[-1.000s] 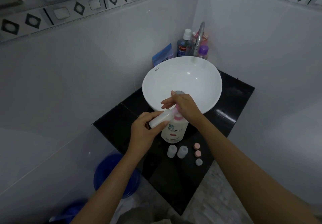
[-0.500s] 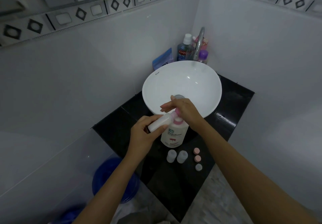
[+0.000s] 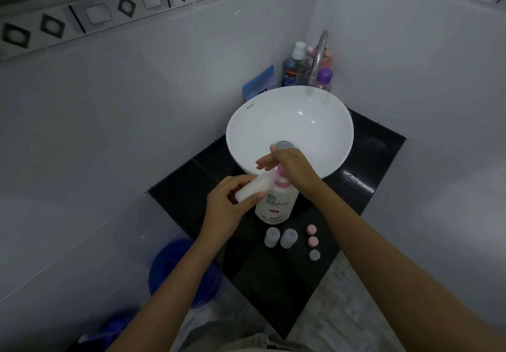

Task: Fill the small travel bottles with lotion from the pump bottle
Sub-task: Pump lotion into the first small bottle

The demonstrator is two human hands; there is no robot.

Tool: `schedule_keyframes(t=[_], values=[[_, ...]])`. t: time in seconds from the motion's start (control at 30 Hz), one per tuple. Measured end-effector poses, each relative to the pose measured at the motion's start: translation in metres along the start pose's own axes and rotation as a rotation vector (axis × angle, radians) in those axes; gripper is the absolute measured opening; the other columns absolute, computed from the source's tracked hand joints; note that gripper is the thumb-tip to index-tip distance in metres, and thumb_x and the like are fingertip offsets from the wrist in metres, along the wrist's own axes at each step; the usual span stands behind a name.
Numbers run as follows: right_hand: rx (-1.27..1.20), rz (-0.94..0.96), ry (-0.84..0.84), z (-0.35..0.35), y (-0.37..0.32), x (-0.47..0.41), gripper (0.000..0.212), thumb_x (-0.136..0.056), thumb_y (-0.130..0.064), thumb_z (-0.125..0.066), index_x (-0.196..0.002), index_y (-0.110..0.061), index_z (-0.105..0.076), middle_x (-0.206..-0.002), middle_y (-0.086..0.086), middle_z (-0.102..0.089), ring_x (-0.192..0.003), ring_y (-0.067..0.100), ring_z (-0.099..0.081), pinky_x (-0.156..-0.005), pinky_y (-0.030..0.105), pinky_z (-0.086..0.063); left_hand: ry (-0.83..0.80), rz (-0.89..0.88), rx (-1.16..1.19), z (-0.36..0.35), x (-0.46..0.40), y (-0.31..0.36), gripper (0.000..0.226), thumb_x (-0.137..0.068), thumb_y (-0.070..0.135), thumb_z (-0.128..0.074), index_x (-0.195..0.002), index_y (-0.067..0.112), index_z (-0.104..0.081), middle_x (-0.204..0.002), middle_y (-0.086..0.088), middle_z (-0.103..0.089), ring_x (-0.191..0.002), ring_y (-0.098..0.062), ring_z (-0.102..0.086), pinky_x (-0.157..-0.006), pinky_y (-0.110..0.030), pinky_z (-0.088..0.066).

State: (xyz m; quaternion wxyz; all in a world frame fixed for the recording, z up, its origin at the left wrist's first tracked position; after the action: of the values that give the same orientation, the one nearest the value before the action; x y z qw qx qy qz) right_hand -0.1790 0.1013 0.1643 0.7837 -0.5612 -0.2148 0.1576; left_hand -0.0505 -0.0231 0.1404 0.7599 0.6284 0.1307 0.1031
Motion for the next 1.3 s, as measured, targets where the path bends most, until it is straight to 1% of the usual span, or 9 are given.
schedule_keyframes(t=[0.13,0.2,0.37,0.53,0.63,0.73,0.87,1.03,1.3], values=[[-0.061,0.010,0.029,0.000,-0.004,0.000,0.046,-0.100,-0.027,-0.036,-0.095,0.001,-0.072,-0.093,0.016,-0.072,-0.093,0.025,-0.062,-0.072,0.009,-0.046,-0.037,-0.023,-0.108,0.003,-0.002,0.003,0.048,-0.079,0.021,-0.073,-0.125,0.024,-0.058,-0.107,0.008,-0.059,-0.097,0.002,-0.056,-0.078,-0.009,-0.048],[-0.077,0.013,0.047,-0.001,-0.004,0.000,0.046,-0.100,-0.027,-0.037,-0.094,0.002,-0.072,-0.094,0.019,-0.072,-0.094,0.029,-0.063,-0.079,0.018,-0.048,-0.072,-0.067,-0.169,0.004,-0.003,0.005,0.046,-0.081,0.024,-0.070,-0.125,0.024,-0.058,-0.105,0.007,-0.058,-0.096,0.005,-0.055,-0.077,-0.007,-0.045],[-0.079,0.021,0.075,-0.002,-0.004,0.001,0.045,-0.100,-0.027,-0.038,-0.092,0.001,-0.072,-0.089,0.019,-0.072,-0.086,0.025,-0.062,-0.086,0.031,-0.048,-0.051,-0.119,-0.299,0.006,-0.004,0.004,0.040,-0.084,0.022,-0.068,-0.123,0.019,-0.060,-0.109,0.004,-0.056,-0.098,-0.001,-0.053,-0.079,-0.010,-0.040],[-0.062,0.012,0.103,-0.002,-0.004,-0.001,0.044,-0.099,-0.028,-0.039,-0.087,-0.002,-0.073,-0.084,0.016,-0.072,-0.089,0.032,-0.064,-0.089,0.038,-0.049,-0.060,-0.133,-0.293,0.010,0.000,0.002,0.033,-0.085,0.019,-0.066,-0.117,0.023,-0.058,-0.110,0.006,-0.055,-0.100,0.002,-0.053,-0.078,-0.013,-0.041],[-0.054,0.010,0.109,-0.003,-0.006,0.002,0.046,-0.099,-0.028,-0.039,-0.091,0.002,-0.073,-0.086,0.018,-0.071,-0.082,0.024,-0.063,-0.085,0.033,-0.050,-0.035,-0.101,-0.215,0.012,0.005,-0.003,0.031,-0.087,0.017,-0.064,-0.116,0.026,-0.056,-0.112,0.007,-0.055,-0.100,0.007,-0.052,-0.077,-0.008,-0.043],[-0.085,0.002,0.080,-0.002,-0.013,0.006,0.043,-0.099,-0.025,-0.040,-0.098,0.007,-0.069,-0.087,0.020,-0.068,-0.078,0.022,-0.062,-0.073,0.020,-0.052,0.017,-0.002,-0.154,0.015,0.010,-0.012,0.034,-0.084,0.020,-0.067,-0.116,0.028,-0.057,-0.113,0.010,-0.057,-0.103,0.000,-0.053,-0.082,-0.014,-0.044],[-0.189,0.015,0.035,0.001,-0.018,0.011,0.038,-0.098,-0.021,-0.043,-0.108,0.009,-0.064,-0.095,0.023,-0.065,-0.080,0.021,-0.061,-0.058,0.011,-0.049,-0.054,0.065,-0.192,0.010,0.015,-0.026,0.037,-0.080,0.018,-0.073,-0.111,0.029,-0.056,-0.104,0.017,-0.059,-0.102,0.001,-0.056,-0.083,-0.016,-0.045],[-0.253,0.073,0.049,0.003,-0.015,0.016,0.037,-0.098,-0.021,-0.044,-0.109,0.008,-0.063,-0.097,0.023,-0.065,-0.080,0.019,-0.063,-0.058,0.013,-0.049,-0.162,0.132,-0.267,-0.002,0.018,-0.053,0.035,-0.079,0.015,-0.074,-0.110,0.021,-0.057,-0.100,0.017,-0.058,-0.094,0.005,-0.056,-0.074,-0.007,-0.043],[-0.167,0.020,0.099,0.002,-0.004,0.008,0.040,-0.098,-0.023,-0.043,-0.093,0.007,-0.069,-0.078,0.016,-0.067,-0.071,0.020,-0.064,-0.072,0.020,-0.051,-0.247,0.238,-0.369,-0.014,0.018,-0.101,0.033,-0.079,0.013,-0.073,-0.107,0.019,-0.058,-0.106,0.005,-0.062,-0.099,-0.006,-0.058,-0.083,-0.017,-0.046]])
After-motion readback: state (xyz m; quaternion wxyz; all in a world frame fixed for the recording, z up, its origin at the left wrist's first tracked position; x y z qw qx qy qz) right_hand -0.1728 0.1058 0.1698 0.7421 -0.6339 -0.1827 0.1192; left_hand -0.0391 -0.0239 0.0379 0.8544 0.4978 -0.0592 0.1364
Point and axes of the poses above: each hand's wrist, its own x-axis away from the middle knuckle, its own z-axis out of the back of the hand, y = z × x, the point moved 1 cm from there along -x, towards the middle knuckle
